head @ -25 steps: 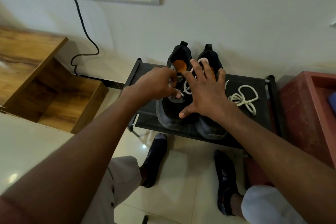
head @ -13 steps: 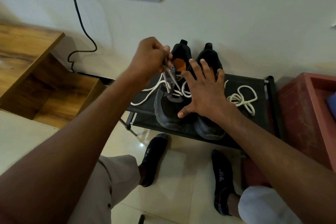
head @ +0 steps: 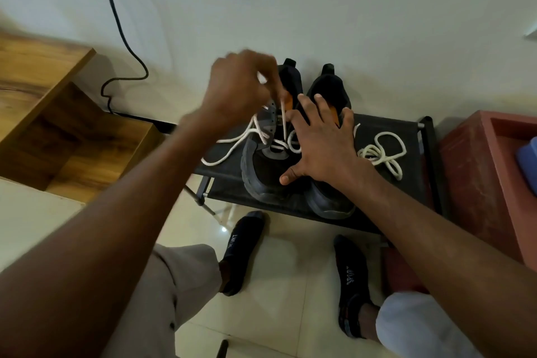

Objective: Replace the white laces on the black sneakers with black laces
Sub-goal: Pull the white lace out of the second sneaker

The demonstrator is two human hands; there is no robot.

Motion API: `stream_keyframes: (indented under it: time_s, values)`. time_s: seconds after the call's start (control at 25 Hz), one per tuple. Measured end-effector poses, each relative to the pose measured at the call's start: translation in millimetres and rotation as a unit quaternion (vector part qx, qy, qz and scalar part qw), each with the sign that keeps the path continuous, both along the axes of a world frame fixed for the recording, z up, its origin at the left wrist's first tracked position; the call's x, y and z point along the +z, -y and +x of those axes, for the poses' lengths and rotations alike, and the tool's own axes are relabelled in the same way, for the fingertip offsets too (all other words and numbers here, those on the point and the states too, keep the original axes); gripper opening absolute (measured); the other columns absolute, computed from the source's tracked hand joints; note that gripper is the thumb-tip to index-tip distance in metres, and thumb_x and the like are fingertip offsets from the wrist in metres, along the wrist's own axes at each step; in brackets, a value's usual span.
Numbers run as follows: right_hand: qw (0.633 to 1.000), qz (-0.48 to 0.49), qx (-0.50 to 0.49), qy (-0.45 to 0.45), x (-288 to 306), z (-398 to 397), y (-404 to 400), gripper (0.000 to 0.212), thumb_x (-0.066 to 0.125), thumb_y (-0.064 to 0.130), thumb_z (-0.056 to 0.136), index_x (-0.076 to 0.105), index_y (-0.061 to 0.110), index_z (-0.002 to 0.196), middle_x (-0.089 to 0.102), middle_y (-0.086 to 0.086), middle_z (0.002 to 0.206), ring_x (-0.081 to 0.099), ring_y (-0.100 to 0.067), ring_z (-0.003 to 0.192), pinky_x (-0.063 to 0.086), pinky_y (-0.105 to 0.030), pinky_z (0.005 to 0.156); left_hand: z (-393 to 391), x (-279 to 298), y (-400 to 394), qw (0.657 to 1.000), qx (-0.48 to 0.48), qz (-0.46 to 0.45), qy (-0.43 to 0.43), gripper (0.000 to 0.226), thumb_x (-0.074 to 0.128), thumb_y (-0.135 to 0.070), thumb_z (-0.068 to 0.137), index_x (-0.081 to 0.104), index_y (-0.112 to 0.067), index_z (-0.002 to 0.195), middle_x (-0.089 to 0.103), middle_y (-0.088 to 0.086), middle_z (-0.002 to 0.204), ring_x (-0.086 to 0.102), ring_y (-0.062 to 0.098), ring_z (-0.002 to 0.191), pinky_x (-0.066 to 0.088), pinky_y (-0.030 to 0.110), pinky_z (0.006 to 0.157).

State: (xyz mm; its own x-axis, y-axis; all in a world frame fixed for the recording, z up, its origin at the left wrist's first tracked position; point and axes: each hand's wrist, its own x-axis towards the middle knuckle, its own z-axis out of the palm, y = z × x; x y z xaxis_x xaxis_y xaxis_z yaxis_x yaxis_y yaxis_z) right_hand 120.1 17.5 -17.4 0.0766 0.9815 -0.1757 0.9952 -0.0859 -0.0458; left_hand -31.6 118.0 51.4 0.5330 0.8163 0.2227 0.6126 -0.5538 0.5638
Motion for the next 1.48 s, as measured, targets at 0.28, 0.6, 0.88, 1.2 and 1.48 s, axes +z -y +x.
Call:
stream_keyframes:
  time_s: [0.28,0.6,0.88,1.2,1.48]
  values:
    - [1.0,-0.006,0.0,0.005,0.1,-0.9,-1.9,0.139,0.085,0.079,0.054,0.013,0.032,0.163,-0.008,0.0,0.175,-0.01,-0.032,0.161,0.005,-0.074,0.121,3.3,5.4,3.1,0.984,0.004,-0.102,0.147,0.013,0.063,-0.018,0.1,0.058,-0.006,0.1,0.073,0.011,0.089,0.068,0.017,0.07,0.048,0.026,0.053]
    - [1.0,0.0,0.0,0.006,-1.1,-0.2,-1.0,0.137,0.085,0.079,0.053,0.017,0.033,0.161,-0.006,0.001,0.175,-0.008,-0.031,0.161,0.006,-0.075,0.121,7.4,-54.6,-0.3,0.955,-0.107,-0.074,-0.268,0.029,0.087,-0.044,0.078,0.08,-0.029,0.102,0.072,-0.005,0.102,0.066,0.019,0.098,0.05,0.035,0.076]
    - [1.0,-0.004,-0.005,0.002,0.2,1.4,0.3,0.137,0.085,0.079,0.053,0.018,0.028,0.161,-0.005,0.001,0.175,-0.007,-0.031,0.161,0.007,-0.073,0.121,-10.0,-41.2,-21.3,0.959,0.026,-0.273,0.076,0.012,0.08,-0.009,0.086,0.073,-0.011,0.077,0.073,0.01,0.077,0.068,0.02,0.073,0.053,0.031,0.067]
    - [1.0,0.004,-0.003,-0.006,-0.7,1.5,0.0,0.136,0.085,0.079,0.053,0.017,0.03,0.16,-0.005,0.002,0.175,-0.006,-0.031,0.162,0.008,-0.074,0.121,7.0,-59.0,-6.8,0.965,-0.145,-0.071,-0.206,0.023,0.083,-0.043,0.083,0.077,-0.025,0.096,0.046,-0.015,0.088,0.053,0.015,0.087,0.036,0.024,0.065]
    - [0.976,0.154,-0.048,-0.148,9.9,10.8,-10.5,0.037,0.072,0.042,0.094,0.067,0.027,0.128,0.056,-0.001,0.137,0.049,-0.027,0.133,0.033,-0.051,0.109,1.9,-62.7,-14.1,0.966,-0.118,-0.129,-0.191,0.019,0.087,-0.03,0.081,0.076,-0.015,0.083,0.061,-0.001,0.084,0.056,0.014,0.079,0.036,0.023,0.061]
